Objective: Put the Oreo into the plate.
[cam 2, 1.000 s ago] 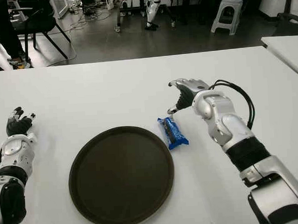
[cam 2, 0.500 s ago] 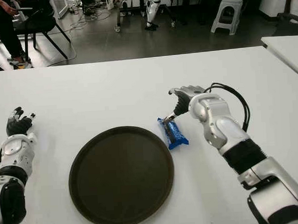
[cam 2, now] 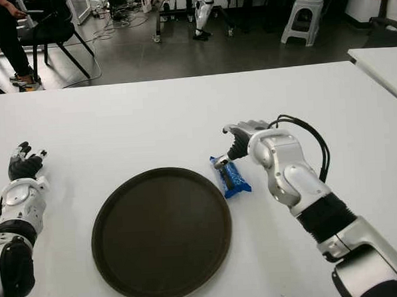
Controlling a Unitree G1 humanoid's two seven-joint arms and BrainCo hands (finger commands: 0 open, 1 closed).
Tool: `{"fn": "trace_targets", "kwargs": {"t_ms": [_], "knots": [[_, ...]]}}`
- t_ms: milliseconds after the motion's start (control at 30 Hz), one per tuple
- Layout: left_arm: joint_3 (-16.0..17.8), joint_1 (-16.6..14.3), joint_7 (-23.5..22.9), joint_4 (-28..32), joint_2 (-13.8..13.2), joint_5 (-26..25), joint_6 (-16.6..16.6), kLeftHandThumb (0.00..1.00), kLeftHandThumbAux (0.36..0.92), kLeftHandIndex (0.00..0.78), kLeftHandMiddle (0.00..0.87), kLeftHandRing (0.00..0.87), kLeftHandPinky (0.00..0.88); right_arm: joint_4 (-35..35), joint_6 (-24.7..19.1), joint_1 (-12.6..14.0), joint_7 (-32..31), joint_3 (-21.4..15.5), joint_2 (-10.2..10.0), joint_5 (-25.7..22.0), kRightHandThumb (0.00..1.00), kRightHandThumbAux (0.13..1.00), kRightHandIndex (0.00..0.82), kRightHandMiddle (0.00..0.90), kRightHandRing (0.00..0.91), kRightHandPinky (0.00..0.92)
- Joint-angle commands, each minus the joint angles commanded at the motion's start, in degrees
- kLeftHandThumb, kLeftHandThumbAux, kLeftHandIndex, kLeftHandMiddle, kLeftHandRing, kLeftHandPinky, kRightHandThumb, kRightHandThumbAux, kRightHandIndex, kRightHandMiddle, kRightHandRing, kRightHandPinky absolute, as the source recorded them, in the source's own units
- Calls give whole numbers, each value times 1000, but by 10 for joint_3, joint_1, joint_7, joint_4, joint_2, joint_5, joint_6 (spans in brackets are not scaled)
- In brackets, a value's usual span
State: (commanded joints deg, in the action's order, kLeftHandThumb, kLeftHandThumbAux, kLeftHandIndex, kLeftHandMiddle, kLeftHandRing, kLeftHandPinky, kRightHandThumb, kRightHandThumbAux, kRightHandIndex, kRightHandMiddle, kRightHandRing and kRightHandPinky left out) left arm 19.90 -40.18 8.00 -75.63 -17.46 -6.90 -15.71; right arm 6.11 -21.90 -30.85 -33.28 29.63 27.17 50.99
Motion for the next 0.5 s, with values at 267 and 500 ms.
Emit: {"fn": "trace_targets", "kwargs": {"t_ms": [267,500], "knots": [[-3,1,1,0,0,2,-1,0,808,0,3,7,37,-1,1,4,5,-5,-4,5,0,459,0,251,675,685],[-4,0,3,0,-1,2,0,0,810,0,2,6,34,-6,-5,7,2,-8,-6,8,0,475,0,246,678,681]]}}
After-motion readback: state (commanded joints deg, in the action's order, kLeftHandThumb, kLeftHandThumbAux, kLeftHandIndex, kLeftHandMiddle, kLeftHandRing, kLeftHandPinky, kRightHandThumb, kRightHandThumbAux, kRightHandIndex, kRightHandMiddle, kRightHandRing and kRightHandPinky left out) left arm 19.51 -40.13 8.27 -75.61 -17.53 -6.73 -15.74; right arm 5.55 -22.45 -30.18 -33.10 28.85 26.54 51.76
